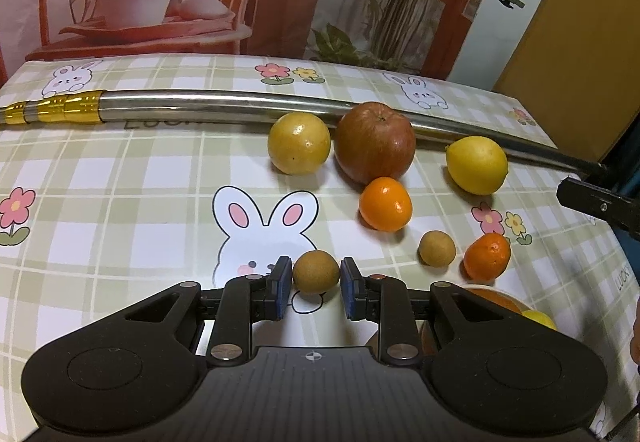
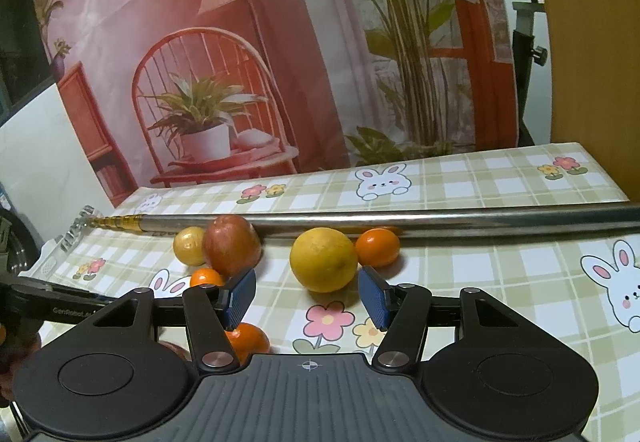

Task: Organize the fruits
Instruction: 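Lift the brown fruit with the left gripper while the right gripper grasps a lemon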

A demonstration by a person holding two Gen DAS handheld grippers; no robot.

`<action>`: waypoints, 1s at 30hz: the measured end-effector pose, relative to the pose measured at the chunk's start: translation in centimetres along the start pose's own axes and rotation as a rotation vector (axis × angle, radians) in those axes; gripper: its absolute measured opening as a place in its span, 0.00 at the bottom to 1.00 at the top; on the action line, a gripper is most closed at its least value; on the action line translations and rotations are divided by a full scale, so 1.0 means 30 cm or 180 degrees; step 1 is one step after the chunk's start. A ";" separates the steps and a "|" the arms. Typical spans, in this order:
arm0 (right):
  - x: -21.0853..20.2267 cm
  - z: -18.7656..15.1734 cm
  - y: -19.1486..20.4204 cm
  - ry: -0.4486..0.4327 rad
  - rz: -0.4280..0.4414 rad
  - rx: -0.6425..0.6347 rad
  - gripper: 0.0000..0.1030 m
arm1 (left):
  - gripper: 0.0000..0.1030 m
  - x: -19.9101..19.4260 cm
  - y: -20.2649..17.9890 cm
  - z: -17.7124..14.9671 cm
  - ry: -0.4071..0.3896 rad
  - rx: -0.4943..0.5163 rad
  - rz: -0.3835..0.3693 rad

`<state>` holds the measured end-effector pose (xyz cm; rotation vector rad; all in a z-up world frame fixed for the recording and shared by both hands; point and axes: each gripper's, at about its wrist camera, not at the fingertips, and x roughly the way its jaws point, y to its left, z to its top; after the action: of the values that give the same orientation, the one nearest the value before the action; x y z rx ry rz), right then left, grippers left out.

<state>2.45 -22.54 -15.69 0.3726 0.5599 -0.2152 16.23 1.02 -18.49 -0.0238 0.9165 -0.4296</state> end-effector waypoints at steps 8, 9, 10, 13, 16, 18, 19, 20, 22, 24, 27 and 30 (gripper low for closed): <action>0.020 -0.001 -0.008 0.0048 -0.0001 -0.0028 0.53 | 0.27 0.002 -0.003 -0.012 -0.0054 0.0024 0.0020; 0.027 0.000 -0.009 0.0049 -0.0001 -0.0040 0.53 | 0.27 -0.004 -0.004 -0.012 -0.0073 0.0022 0.0019; 0.035 0.002 -0.010 0.0046 -0.0001 -0.0057 0.53 | 0.27 -0.012 -0.006 -0.013 -0.0101 0.0022 0.0018; 0.064 0.016 -0.012 0.0038 -0.0030 -0.0134 0.53 | 0.27 -0.045 -0.017 -0.013 -0.0208 0.0049 0.0017; 0.104 0.035 -0.001 0.0041 -0.0067 -0.0281 0.53 | 0.27 -0.082 -0.031 -0.018 -0.0322 0.0065 0.0015; 0.135 0.049 0.014 0.0048 -0.0076 -0.0411 0.53 | 0.27 -0.103 -0.038 -0.023 -0.0377 0.0059 0.0003; 0.153 0.055 0.023 0.0053 -0.0073 -0.0481 0.53 | 0.27 -0.113 -0.041 -0.026 -0.0397 0.0058 -0.0008; 0.170 0.059 0.031 0.0061 -0.0074 -0.0542 0.53 | 0.27 -0.120 -0.044 -0.029 -0.0411 0.0061 -0.0017; 0.208 0.070 0.045 0.0089 -0.0092 -0.0658 0.53 | 0.27 -0.132 -0.047 -0.034 -0.0426 0.0063 -0.0028; 0.249 0.081 0.054 0.0128 -0.0134 -0.0760 0.53 | 0.27 -0.138 -0.047 -0.038 -0.0431 0.0046 -0.0042; 0.303 0.090 0.060 0.0247 -0.0180 -0.0832 0.53 | 0.27 -0.147 -0.043 -0.045 -0.0441 0.0006 -0.0057; 0.339 0.077 0.074 0.0401 -0.0270 -0.0963 0.50 | 0.27 -0.156 -0.032 -0.046 -0.0458 -0.0021 -0.0065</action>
<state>12.63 -22.43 -18.89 0.0689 0.7220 -0.1858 12.35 2.10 -15.59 -0.0693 0.7767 -0.4381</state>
